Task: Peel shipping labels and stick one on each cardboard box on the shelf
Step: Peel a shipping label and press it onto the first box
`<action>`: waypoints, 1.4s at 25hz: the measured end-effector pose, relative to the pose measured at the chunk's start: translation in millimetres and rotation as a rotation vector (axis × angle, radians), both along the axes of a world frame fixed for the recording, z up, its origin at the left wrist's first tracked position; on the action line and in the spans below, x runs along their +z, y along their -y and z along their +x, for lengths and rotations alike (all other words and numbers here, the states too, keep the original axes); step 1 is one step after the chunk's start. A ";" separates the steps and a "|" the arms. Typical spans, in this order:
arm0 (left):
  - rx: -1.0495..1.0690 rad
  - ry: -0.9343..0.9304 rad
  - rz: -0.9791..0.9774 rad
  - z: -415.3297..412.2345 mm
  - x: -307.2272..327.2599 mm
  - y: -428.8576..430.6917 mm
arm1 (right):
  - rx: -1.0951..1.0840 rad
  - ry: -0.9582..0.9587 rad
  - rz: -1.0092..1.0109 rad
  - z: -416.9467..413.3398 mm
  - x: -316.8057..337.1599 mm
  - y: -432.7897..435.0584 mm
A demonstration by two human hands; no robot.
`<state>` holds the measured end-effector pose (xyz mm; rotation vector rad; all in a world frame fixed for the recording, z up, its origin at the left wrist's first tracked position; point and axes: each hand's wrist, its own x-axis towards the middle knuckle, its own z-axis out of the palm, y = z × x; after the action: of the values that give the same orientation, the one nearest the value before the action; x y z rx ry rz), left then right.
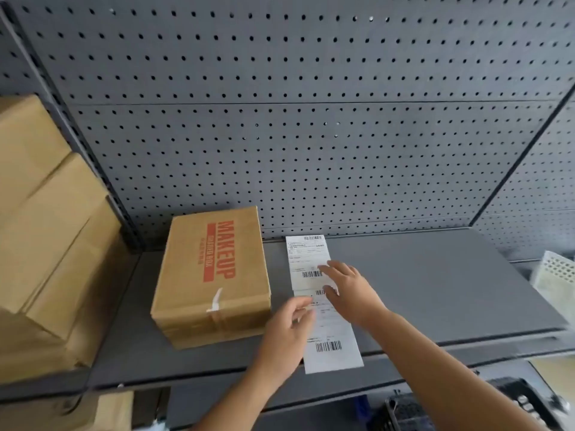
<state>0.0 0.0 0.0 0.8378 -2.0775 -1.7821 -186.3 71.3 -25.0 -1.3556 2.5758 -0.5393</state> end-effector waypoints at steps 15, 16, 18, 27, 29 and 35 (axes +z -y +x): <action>0.198 0.060 0.063 -36.9 -19.6 8.8 | -0.019 -0.109 -0.093 -6.3 -3.6 6.7; 0.215 0.054 0.077 -37.3 -19.8 8.2 | -0.023 -0.108 -0.111 -6.0 -3.4 4.9; 0.249 0.030 0.128 -39.6 -18.2 7.1 | -0.041 -0.082 -0.155 -6.5 -1.7 1.8; 0.354 -0.026 0.155 -55.0 -4.1 11.1 | -0.098 0.005 -0.375 -7.6 18.6 -16.4; 0.377 -0.029 0.165 -56.2 -3.9 11.1 | -0.115 0.067 -0.368 -4.6 18.1 -17.6; 0.450 -0.073 0.183 -56.6 -3.8 9.0 | -0.141 0.181 -0.326 12.7 23.1 -37.2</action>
<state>-56.6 -9.0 -3.8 1.1620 -1.5392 -1.7298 -173.6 108.5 -2.0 -1.1511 2.5238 -1.0932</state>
